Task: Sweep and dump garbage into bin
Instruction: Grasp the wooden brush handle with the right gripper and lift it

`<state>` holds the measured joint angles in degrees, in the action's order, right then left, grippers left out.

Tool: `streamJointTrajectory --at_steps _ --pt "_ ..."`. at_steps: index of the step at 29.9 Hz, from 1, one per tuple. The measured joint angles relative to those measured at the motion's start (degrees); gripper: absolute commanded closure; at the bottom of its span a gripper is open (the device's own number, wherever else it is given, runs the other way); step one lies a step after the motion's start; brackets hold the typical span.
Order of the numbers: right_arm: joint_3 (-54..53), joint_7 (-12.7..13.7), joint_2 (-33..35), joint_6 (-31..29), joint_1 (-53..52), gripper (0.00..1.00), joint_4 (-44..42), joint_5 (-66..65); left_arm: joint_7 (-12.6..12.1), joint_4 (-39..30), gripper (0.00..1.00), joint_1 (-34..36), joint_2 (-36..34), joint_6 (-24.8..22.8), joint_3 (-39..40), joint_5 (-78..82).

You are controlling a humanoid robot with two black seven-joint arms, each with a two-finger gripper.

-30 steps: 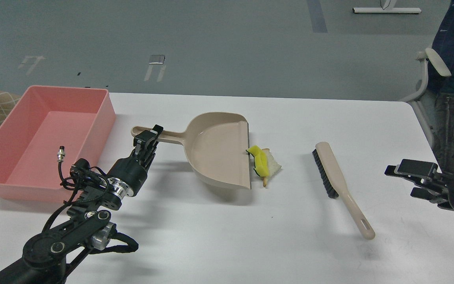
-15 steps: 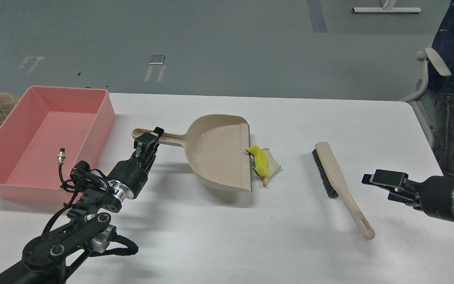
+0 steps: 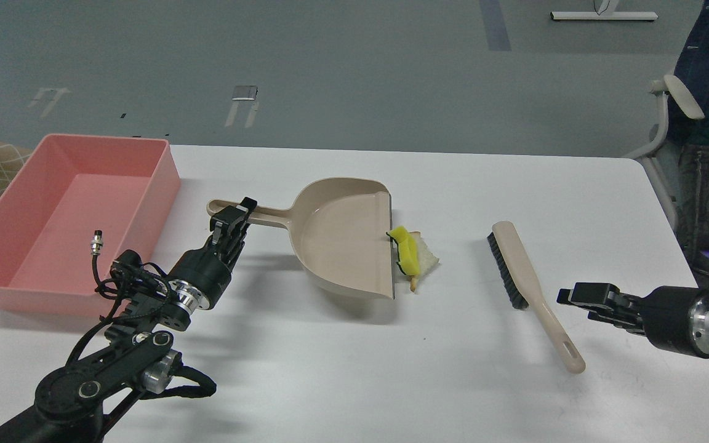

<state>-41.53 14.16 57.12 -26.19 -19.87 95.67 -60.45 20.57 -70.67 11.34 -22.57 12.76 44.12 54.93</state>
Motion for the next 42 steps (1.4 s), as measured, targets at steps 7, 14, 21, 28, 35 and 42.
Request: streamJointTrajectory --at_steps 7,14,21,28,35,42 --pt "2.0 0.6 -1.2 0.1 0.0 0.33 0.0 -0.1 0.0 0.0 1.0 0.1 0.0 0.0 0.0 0.0" --pt "2.1 0.8 -1.8 0.1 -0.4 0.36 0.1 -0.1 0.0 0.0 1.0 0.2 0.0 0.0 0.0 0.0" --pt "2.2 2.2 -2.6 0.0 -0.4 0.38 0.1 -0.1 0.1 0.0 1.0 0.2 -0.1 0.0 0.0 0.0" --pt "2.2 2.7 -3.6 0.0 -0.3 0.38 0.0 -0.1 0.1 0.0 1.0 0.1 0.0 0.0 0.0 0.0" --pt "2.3 3.8 -4.7 0.1 -0.3 0.39 0.0 -0.1 0.1 0.0 1.0 0.3 0.0 0.0 0.0 0.0" --pt "2.3 3.9 -5.0 0.0 -0.3 0.52 0.0 -0.2 0.1 0.0 1.0 0.3 0.0 0.0 0.0 0.0"
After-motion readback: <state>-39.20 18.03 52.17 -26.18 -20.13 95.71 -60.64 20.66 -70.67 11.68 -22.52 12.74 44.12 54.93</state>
